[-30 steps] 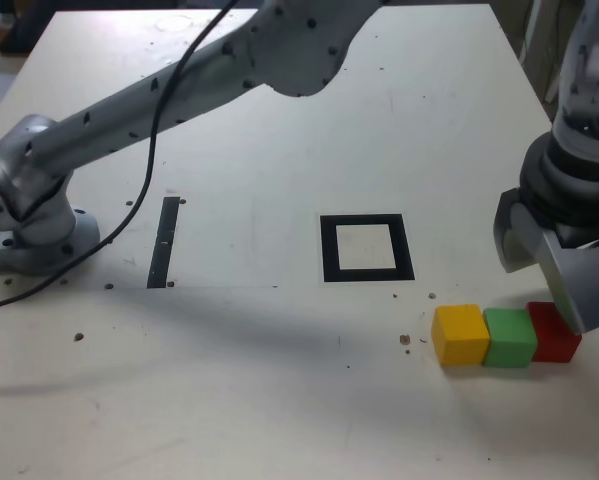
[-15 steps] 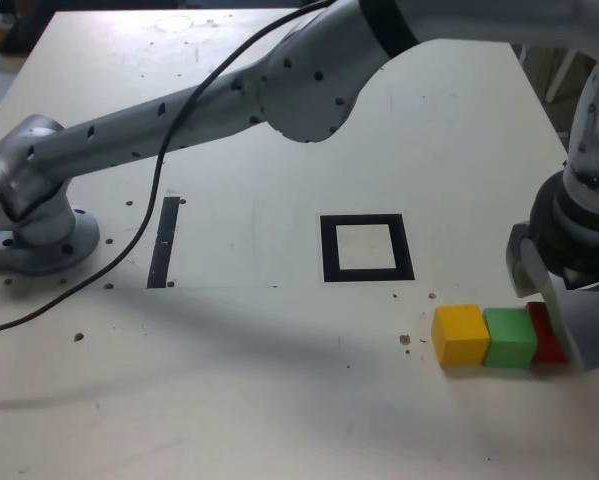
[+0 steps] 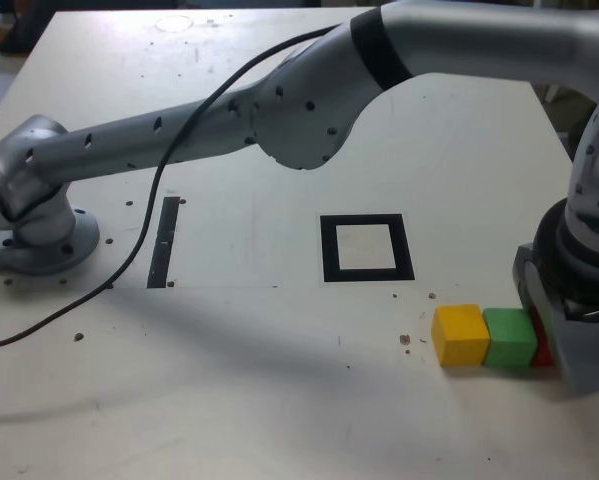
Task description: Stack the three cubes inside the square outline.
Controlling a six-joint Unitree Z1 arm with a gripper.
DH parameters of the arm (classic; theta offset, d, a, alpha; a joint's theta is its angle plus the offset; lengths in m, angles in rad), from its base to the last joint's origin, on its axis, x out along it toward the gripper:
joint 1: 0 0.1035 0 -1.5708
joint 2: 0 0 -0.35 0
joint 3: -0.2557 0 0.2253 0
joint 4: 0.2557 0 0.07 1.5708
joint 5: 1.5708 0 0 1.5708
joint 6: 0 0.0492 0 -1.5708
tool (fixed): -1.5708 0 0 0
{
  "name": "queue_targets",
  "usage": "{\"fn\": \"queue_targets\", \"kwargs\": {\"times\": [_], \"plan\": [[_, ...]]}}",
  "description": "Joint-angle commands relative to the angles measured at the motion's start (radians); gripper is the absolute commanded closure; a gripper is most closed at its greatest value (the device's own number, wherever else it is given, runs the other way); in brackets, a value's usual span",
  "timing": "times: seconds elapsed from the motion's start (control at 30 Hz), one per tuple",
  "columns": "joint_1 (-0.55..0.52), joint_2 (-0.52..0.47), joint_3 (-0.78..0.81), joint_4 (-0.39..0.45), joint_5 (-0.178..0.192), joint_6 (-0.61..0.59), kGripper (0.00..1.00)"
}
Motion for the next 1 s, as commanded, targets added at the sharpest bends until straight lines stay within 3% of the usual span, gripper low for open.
{"fn": "queue_targets", "kwargs": {"times": [0.0, 0.3, 0.97], "plan": [[0.000, 0.005, -0.029, 0.014, 0.003, 0.002, 0.21], [-0.014, 0.015, -0.053, 0.013, 0.008, 0.026, 0.53], [-0.014, 0.017, -0.066, 0.014, 0.021, 0.027, 0.54]]}}
